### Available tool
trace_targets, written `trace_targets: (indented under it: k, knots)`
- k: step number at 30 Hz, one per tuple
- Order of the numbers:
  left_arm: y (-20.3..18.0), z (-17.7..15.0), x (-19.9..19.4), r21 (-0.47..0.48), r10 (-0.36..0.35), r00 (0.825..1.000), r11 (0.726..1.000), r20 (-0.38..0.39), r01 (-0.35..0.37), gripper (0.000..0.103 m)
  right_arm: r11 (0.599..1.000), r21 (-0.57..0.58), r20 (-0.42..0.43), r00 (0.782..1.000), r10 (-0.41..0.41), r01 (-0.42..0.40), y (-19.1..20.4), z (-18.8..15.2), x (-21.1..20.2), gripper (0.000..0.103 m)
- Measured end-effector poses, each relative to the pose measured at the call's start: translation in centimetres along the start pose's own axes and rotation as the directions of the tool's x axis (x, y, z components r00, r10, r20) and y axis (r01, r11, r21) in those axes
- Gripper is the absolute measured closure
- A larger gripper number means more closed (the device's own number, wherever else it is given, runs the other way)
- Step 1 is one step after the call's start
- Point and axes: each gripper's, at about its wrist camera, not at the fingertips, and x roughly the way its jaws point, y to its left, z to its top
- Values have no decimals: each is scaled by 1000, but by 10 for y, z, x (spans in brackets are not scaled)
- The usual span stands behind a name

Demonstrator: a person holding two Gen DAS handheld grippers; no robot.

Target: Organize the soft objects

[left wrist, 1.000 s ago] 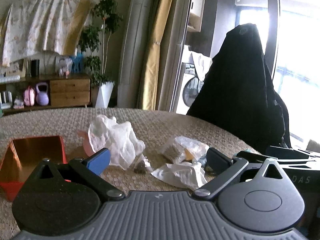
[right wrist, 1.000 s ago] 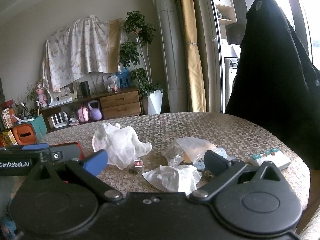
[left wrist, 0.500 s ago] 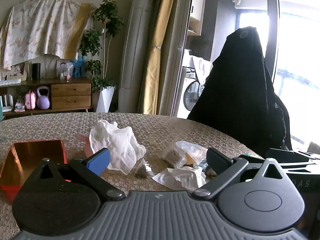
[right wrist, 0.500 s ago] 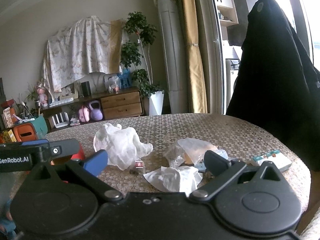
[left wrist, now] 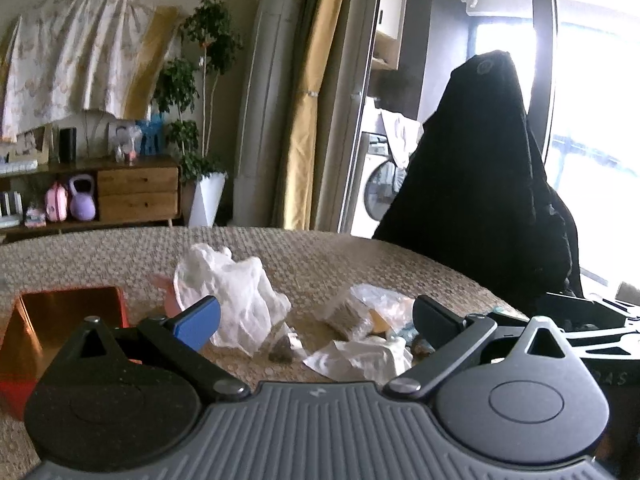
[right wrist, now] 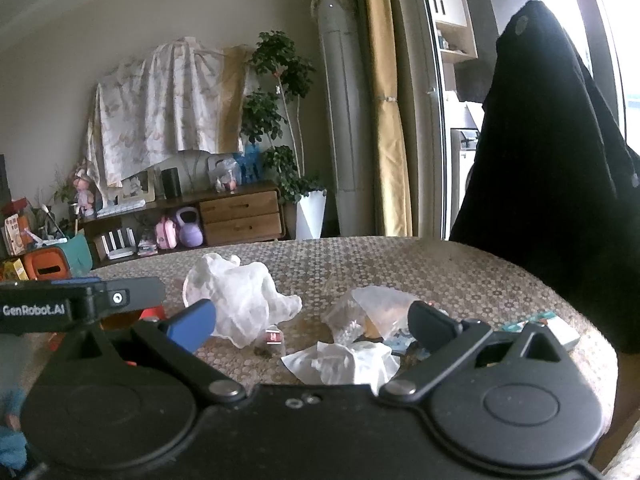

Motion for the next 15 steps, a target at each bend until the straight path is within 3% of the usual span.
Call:
trace_targets:
  k: [15]
  knots:
    - [2,0,23,14,0,1000,1000,-15,0,0,1000,-11,9,1000,19,-19,-9,-2,20,1]
